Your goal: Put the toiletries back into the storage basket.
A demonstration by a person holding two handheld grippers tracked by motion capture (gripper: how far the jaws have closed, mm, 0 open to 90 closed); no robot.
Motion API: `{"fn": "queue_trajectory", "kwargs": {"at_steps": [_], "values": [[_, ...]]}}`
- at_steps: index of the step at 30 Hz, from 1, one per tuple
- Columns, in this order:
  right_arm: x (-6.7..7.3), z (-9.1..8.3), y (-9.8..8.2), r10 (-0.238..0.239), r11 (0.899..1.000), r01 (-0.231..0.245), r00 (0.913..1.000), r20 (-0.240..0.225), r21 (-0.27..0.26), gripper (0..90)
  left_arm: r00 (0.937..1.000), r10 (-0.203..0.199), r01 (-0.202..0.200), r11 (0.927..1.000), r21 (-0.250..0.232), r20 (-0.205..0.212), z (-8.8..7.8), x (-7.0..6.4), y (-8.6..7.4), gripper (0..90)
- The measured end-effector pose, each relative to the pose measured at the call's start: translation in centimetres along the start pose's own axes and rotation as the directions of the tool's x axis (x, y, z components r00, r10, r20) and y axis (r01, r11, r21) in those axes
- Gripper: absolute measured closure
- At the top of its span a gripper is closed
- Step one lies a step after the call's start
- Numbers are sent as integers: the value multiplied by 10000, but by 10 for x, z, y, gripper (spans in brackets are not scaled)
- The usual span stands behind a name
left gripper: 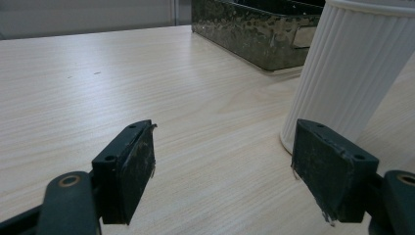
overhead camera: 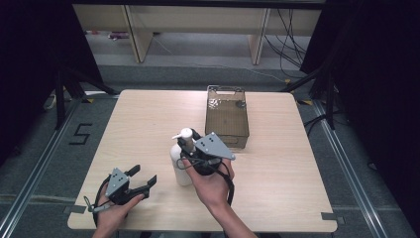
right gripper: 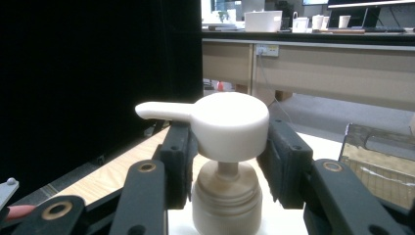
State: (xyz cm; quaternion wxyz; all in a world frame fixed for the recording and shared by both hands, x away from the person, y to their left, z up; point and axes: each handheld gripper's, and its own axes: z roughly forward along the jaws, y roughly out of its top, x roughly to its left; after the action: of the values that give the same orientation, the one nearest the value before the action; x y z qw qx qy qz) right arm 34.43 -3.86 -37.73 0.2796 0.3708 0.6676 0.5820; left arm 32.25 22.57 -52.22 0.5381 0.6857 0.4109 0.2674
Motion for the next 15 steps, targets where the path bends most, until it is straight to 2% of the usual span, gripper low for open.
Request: {"fn": "queue_trajectory", "kwargs": {"at_steps": [1, 3, 7, 12, 15], "values": [[0, 0, 0, -117, 9999, 117, 9999, 92, 18, 589, 10000, -17, 17, 10000, -10, 4, 0, 0, 0, 232], [2, 1, 2, 106, 9998, -107, 9999, 96, 190, 590, 10000, -1, 1, 10000, -4, 1, 0, 0, 0, 232], [2, 3, 2, 64, 10000, -65, 9998, 168, 69, 596, 10000, -25, 25, 10000, -26, 30, 0, 0, 0, 232], [1, 1, 2, 164, 9997, -168, 9995, 257, 162, 601, 10000, -50, 50, 10000, -40, 41, -1, -1, 0, 232], [0, 0, 2, 212, 9998, -213, 9996, 177, 49, 602, 10000, -56, 56, 10000, -34, 43, 0, -1, 0, 232]]}}
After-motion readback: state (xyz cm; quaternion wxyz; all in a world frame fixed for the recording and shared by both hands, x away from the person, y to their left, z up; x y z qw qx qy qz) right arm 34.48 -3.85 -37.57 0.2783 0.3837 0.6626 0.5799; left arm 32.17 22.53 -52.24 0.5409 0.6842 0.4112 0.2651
